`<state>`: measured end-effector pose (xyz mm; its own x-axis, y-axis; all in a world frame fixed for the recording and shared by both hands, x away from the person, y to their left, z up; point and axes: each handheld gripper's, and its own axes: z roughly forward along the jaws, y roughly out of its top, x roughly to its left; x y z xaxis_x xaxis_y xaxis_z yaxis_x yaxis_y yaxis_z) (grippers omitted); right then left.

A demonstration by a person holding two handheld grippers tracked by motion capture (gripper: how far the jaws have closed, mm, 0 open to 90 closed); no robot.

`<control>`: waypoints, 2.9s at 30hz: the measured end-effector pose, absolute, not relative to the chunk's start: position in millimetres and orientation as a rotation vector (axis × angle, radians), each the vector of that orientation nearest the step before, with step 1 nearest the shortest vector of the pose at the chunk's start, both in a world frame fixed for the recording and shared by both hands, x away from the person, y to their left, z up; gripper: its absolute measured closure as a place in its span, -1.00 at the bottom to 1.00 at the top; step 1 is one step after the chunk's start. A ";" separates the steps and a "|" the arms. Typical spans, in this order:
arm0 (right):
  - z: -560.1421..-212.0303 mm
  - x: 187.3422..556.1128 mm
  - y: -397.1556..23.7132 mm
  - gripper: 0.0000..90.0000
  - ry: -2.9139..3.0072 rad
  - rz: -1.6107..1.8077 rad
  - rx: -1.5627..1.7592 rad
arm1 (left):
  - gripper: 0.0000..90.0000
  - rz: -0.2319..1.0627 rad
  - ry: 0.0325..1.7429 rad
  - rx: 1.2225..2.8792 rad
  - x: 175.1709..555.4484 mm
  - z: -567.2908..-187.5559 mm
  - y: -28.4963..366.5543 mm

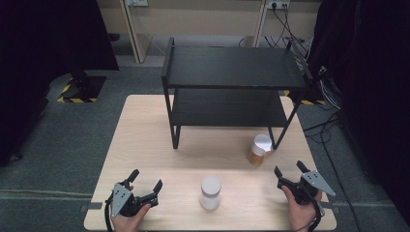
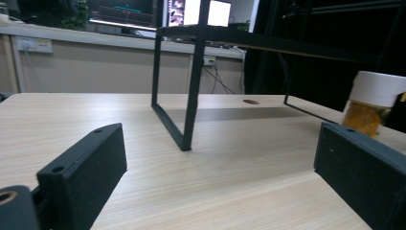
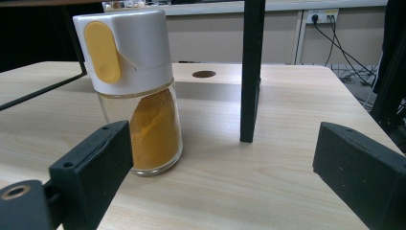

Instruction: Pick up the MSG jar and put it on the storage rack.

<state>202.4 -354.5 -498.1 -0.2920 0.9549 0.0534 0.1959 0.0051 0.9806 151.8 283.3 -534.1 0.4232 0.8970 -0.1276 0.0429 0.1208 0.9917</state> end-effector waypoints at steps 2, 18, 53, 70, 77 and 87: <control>-498.2 202.4 -354.8 -0.85 1.570 1.351 1.215 | -0.90 0.785 0.936 1.317 151.9 -533.5 282.7; -497.9 202.6 -354.7 -0.85 1.571 1.349 1.216 | -0.93 0.711 0.812 1.348 155.8 -534.4 278.4; -497.9 202.6 -354.5 -0.85 1.571 1.348 1.216 | -0.92 0.566 0.571 1.464 171.3 -523.7 236.1; -498.1 202.3 -354.4 -0.85 1.568 1.349 1.217 | -0.90 0.522 0.515 1.527 183.9 -517.1 218.9; -497.7 202.5 -353.9 -0.85 1.570 1.345 1.217 | -0.90 0.519 0.501 1.530 189.2 -514.4 212.0; -498.0 202.6 -354.6 -0.85 1.569 1.349 1.219 | -0.88 0.507 0.484 1.551 198.0 -510.1 200.9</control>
